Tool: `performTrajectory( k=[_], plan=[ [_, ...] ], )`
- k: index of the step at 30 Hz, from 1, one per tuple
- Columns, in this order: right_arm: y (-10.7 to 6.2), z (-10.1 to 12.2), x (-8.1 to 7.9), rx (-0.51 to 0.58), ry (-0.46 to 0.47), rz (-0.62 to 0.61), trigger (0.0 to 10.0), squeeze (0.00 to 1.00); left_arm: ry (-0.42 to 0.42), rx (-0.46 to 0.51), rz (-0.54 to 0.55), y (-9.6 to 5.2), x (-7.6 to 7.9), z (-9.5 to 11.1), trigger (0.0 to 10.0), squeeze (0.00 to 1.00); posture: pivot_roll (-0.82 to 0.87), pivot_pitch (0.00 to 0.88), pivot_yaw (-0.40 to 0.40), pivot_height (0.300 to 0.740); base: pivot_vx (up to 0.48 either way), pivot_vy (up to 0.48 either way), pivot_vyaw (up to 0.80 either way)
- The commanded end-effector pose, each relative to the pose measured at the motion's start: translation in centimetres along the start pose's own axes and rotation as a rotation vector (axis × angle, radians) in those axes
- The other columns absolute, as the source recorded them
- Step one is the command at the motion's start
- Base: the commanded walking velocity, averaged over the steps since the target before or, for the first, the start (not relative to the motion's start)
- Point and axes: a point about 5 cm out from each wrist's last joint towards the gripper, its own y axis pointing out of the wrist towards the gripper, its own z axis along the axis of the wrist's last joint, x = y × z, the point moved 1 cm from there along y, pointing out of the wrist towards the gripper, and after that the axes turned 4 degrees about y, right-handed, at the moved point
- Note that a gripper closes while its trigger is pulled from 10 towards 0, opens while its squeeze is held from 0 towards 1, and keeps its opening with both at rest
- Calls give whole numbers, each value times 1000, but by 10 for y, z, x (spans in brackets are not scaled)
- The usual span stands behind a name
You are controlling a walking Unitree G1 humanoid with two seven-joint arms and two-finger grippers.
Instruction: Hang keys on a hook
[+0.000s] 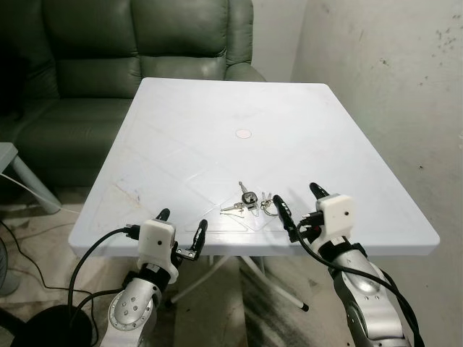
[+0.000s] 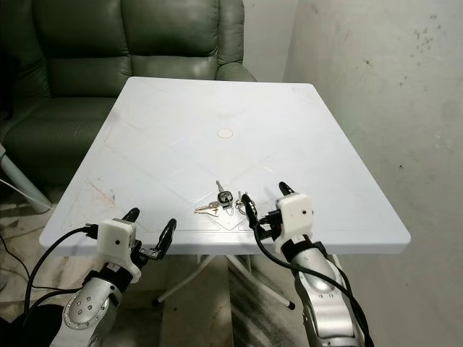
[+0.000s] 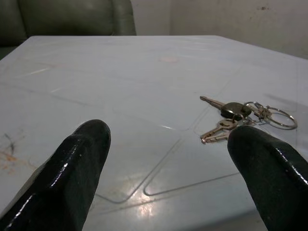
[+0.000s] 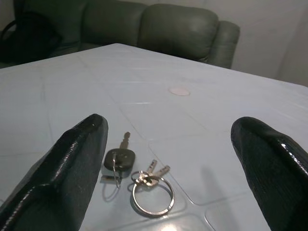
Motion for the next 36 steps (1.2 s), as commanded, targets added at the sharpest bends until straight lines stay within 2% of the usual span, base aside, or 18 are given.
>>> performTrajectory(
  k=[1,5,13,26,36],
  plan=[
    [3,-1,-1,-14,-2,18,10000,0,14,17,7,-1,-1,5,10000,0,25,0,-48,740,0,0,0],
    [11,-1,-1,-34,-1,52,10000,0,14,24,16,-7,4,9,10000,0,58,0,-68,740,0,0,0],
    [19,-5,-6,-76,25,52,10000,0,13,25,38,-11,4,11,10000,0,69,0,-76,740,0,0,0],
    [20,-29,-17,-192,97,-54,10000,0,5,25,41,-10,6,13,10000,0,71,1,-76,740,0,0,0],
    [32,-36,-21,-221,95,-92,10000,0,6,29,37,-9,6,15,10000,0,79,6,-74,740,0,0,0]
  ],
)
